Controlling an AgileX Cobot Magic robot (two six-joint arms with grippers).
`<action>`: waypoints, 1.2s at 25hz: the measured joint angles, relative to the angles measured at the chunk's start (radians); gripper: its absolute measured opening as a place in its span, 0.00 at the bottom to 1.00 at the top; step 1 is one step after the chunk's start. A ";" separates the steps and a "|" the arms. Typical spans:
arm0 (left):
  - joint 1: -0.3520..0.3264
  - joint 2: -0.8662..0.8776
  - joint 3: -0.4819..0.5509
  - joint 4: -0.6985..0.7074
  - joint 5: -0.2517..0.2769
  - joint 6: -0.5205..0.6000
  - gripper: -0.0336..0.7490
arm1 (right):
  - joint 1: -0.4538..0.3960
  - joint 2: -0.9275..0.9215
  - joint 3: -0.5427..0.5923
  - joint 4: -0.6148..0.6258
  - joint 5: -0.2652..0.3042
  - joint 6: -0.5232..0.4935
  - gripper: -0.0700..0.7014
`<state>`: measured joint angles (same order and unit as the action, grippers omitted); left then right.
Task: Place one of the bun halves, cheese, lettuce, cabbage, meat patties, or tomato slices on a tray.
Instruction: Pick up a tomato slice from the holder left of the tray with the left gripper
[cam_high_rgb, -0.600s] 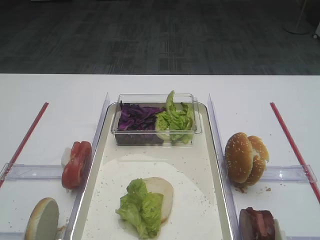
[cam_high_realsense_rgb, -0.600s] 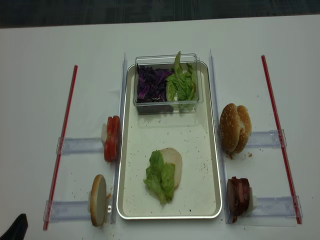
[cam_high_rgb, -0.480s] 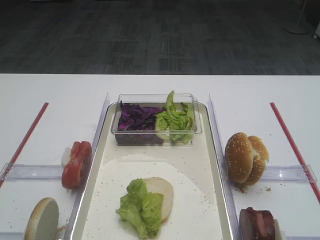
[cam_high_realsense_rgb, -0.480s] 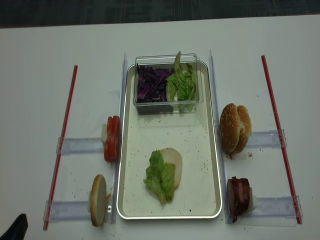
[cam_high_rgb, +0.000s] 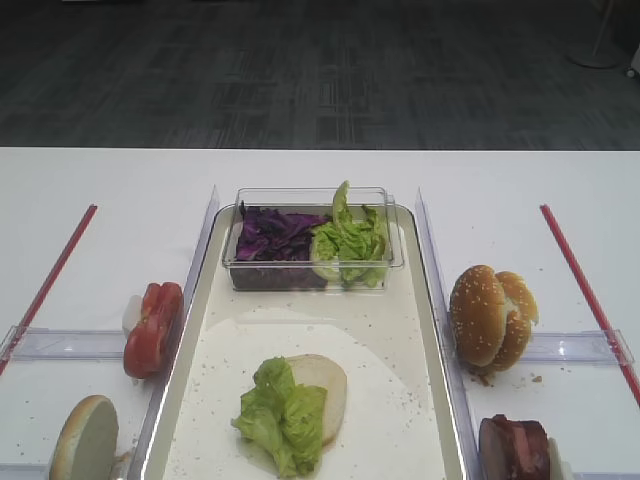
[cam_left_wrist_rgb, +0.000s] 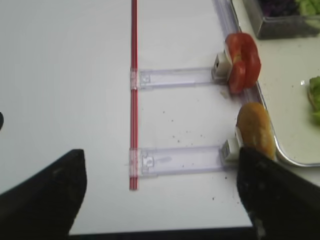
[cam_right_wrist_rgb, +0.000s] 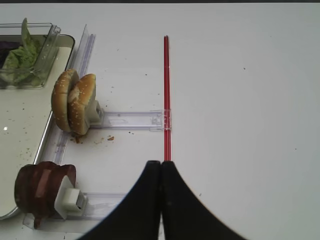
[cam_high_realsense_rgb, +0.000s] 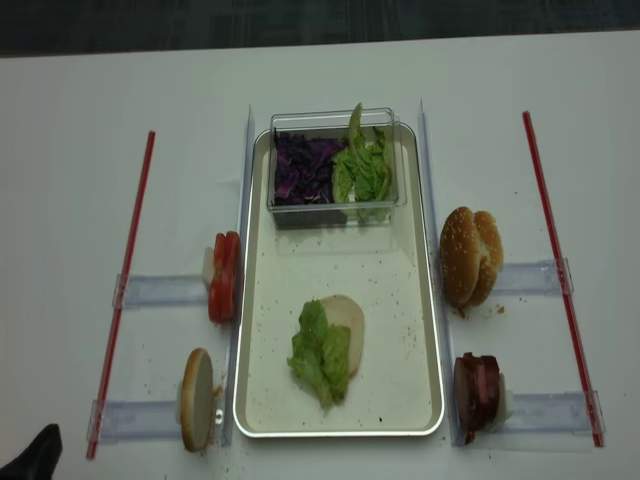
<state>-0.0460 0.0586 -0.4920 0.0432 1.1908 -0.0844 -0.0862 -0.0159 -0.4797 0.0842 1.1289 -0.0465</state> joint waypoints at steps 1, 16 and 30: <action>0.000 0.045 0.000 0.000 0.000 0.000 0.76 | 0.000 0.000 0.000 0.000 0.000 0.000 0.56; 0.000 0.784 -0.021 0.000 0.019 0.000 0.76 | 0.000 0.000 0.000 0.000 0.000 -0.002 0.56; 0.000 0.956 -0.116 0.009 -0.061 -0.024 0.76 | 0.000 0.000 0.000 0.000 0.000 -0.002 0.56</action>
<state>-0.0460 1.0143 -0.6077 0.0518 1.1294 -0.1082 -0.0862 -0.0159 -0.4797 0.0842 1.1289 -0.0484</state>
